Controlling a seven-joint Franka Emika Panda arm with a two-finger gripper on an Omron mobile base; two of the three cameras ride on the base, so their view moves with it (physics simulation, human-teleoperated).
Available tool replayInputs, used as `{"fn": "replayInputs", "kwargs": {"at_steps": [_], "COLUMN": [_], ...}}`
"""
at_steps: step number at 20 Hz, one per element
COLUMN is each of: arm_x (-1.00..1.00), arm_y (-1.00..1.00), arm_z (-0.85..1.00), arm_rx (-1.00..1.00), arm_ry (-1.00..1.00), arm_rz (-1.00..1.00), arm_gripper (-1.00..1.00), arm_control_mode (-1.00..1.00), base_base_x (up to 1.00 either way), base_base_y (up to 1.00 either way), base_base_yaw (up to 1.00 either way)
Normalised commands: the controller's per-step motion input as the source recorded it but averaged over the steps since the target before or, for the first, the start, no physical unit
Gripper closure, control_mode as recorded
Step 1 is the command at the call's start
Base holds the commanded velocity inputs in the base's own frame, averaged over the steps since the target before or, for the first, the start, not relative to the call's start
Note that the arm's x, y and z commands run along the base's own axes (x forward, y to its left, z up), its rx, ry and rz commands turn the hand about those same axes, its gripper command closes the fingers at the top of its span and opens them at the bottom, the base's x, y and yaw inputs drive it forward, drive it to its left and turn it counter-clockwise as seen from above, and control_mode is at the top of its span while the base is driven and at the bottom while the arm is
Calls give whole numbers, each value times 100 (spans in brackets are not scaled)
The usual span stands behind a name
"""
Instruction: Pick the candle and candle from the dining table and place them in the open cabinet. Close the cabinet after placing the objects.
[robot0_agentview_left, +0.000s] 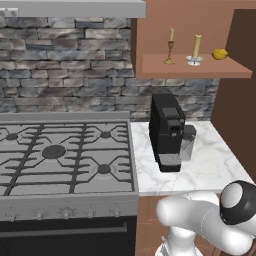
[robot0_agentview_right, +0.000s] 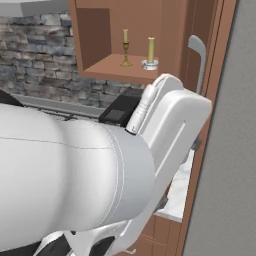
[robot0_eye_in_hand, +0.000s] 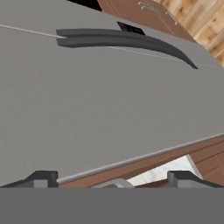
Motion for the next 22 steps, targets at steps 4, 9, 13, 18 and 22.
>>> {"fn": "replayInputs", "kwargs": {"at_steps": [4,9,13,18,22], "arm_x": [25,24,16,14,20], "arm_y": [-1,0,0,0,0], "arm_z": [-10,-16,-22,-24,-18], "arm_rx": [-3,-4,-6,-7,-6], "arm_ry": [1,0,0,0,0], "arm_rz": [0,0,0,0,0], "arm_gripper": [-100,-100,-100,-100,-100], "arm_control_mode": [-100,-100,-100,-100,-100], "base_base_x": [0,0,0,0,0], "base_base_y": [0,0,0,0,0], "base_base_yaw": [0,0,0,0,0]}}
